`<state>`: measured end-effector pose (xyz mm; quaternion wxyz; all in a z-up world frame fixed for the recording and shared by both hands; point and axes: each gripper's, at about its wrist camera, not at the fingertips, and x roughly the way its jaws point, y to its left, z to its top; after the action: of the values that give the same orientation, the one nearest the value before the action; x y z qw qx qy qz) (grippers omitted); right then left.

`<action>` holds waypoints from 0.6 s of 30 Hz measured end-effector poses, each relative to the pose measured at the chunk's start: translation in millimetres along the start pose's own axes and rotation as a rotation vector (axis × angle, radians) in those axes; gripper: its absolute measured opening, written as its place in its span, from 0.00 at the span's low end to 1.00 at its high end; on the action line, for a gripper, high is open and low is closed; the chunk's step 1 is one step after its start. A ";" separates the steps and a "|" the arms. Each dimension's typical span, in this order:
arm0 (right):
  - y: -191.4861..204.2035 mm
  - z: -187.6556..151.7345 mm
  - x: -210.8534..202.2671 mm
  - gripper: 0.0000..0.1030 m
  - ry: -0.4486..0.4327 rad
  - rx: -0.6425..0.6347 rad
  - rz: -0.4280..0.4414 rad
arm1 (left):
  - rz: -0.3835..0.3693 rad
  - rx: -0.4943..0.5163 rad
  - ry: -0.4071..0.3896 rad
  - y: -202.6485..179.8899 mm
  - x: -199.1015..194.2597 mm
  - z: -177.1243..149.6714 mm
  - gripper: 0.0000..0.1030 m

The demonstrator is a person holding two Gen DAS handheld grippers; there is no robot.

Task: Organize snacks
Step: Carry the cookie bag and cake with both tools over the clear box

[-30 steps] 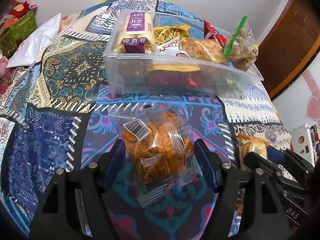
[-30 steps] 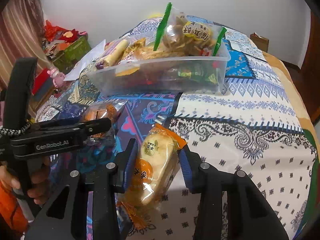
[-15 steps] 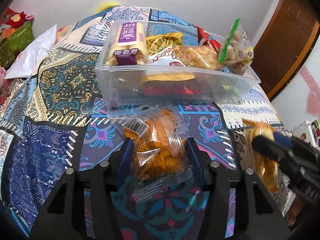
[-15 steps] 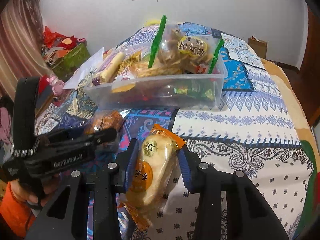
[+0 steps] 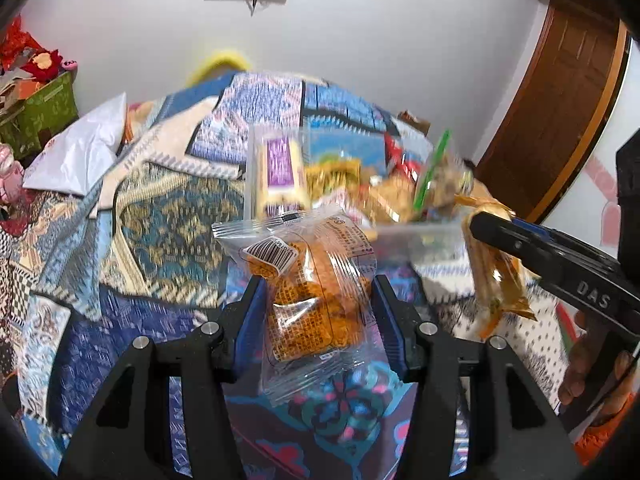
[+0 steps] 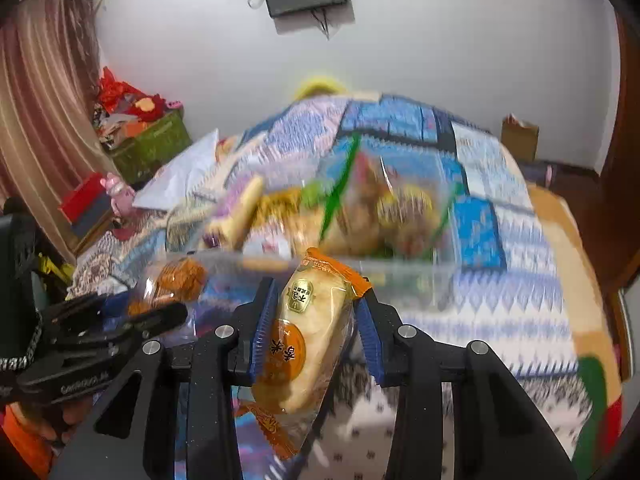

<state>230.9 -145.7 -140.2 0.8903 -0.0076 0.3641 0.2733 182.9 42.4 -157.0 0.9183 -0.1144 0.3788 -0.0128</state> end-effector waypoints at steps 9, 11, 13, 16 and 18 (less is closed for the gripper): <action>10.7 46.0 17.2 0.35 -0.054 -0.052 0.000 | 0.012 0.028 -0.072 0.8 5.1 44.7 0.51; 11.8 56.3 24.5 0.35 -0.060 -0.051 0.004 | 0.015 0.028 -0.080 1.6 11.4 54.8 0.51; 13.1 66.1 33.9 0.35 -0.064 -0.048 0.002 | 0.012 0.025 -0.078 2.1 18.9 63.3 0.51; 14.6 77.6 50.2 0.35 -0.052 -0.052 -0.008 | 0.021 0.030 -0.076 1.5 30.6 74.3 0.51; 15.6 80.1 59.3 0.35 -0.042 -0.061 -0.021 | 0.026 0.034 -0.073 1.6 39.2 80.1 0.51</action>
<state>309.5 -86.9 -117.1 0.8999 -0.0328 0.3366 0.2752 266.7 55.6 -129.5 0.9335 -0.0943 0.3460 -0.0028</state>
